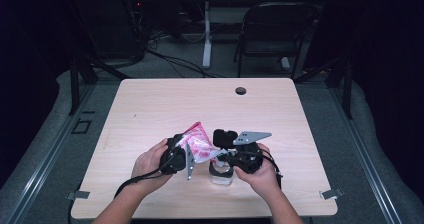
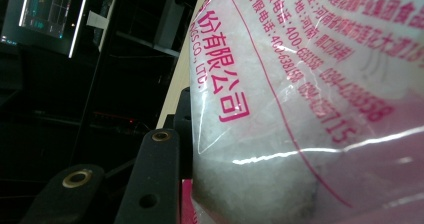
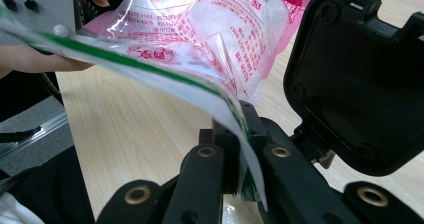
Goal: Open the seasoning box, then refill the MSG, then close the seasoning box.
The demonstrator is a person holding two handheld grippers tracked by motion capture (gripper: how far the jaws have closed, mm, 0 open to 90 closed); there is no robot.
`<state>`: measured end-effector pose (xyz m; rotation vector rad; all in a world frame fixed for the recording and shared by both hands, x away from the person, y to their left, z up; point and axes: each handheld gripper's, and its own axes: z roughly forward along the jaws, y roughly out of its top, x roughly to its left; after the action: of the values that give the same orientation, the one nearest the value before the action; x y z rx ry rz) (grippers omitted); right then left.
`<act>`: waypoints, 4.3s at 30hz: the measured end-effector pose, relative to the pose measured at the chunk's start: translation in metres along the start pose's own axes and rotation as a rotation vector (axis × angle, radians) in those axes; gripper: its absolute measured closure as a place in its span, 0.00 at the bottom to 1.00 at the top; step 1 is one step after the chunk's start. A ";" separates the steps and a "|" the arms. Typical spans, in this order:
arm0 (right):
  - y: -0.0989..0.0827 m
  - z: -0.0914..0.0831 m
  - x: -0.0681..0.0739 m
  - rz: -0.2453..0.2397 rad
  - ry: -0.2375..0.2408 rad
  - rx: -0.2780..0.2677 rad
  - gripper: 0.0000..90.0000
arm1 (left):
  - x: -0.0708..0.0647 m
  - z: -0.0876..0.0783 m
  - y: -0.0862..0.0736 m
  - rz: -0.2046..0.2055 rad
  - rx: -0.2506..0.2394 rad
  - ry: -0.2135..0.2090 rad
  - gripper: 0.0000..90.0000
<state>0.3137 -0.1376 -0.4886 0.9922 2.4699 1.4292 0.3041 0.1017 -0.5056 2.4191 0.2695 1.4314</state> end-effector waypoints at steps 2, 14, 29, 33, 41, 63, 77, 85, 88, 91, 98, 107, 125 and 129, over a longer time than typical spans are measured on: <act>0.000 0.000 0.000 0.001 0.001 -0.001 1.00 | 0.000 0.000 0.000 0.004 0.000 0.000 0.75; 0.000 -0.002 -0.001 0.008 -0.001 -0.005 1.00 | 0.003 -0.001 0.003 0.014 -0.003 0.010 0.75; -0.001 0.000 -0.002 0.006 -0.001 -0.002 1.00 | 0.003 0.000 0.003 0.030 -0.007 0.010 0.75; -0.003 -0.002 -0.001 0.007 -0.009 -0.001 1.00 | 0.002 -0.001 0.005 0.043 -0.005 0.018 0.75; -0.003 -0.004 0.001 0.003 -0.007 -0.005 1.00 | 0.004 -0.007 0.009 0.082 -0.003 0.057 0.75; -0.005 -0.005 0.000 -0.022 -0.021 0.001 1.00 | 0.006 -0.019 0.021 0.175 -0.003 0.143 0.76; -0.006 -0.003 0.000 -0.027 -0.024 0.010 0.99 | 0.008 -0.024 0.025 0.201 -0.008 0.173 0.76; -0.007 -0.004 -0.001 -0.023 -0.029 0.011 0.99 | 0.008 -0.026 0.027 0.205 -0.015 0.178 0.76; -0.007 -0.004 -0.001 -0.029 -0.029 0.017 0.99 | 0.008 -0.026 0.028 0.204 -0.022 0.178 0.76; -0.007 -0.004 -0.002 -0.029 -0.027 0.019 0.99 | 0.008 -0.027 0.028 0.205 -0.021 0.179 0.76; -0.008 -0.003 -0.002 -0.021 -0.027 0.014 0.99 | 0.008 -0.027 0.029 0.206 -0.019 0.174 0.76; -0.009 -0.002 -0.004 -0.021 -0.022 0.024 0.99 | 0.007 -0.026 0.030 0.212 -0.020 0.176 0.76; -0.013 0.003 -0.008 -0.003 -0.013 0.050 0.97 | 0.004 -0.022 0.030 0.220 -0.018 0.162 0.77; -0.013 0.002 -0.009 -0.002 -0.011 0.051 0.95 | 0.005 -0.023 0.031 0.226 -0.019 0.168 0.77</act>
<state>0.3152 -0.1456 -0.5025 1.0049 2.5108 1.3621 0.2866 0.0785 -0.4804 2.3780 0.0195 1.7289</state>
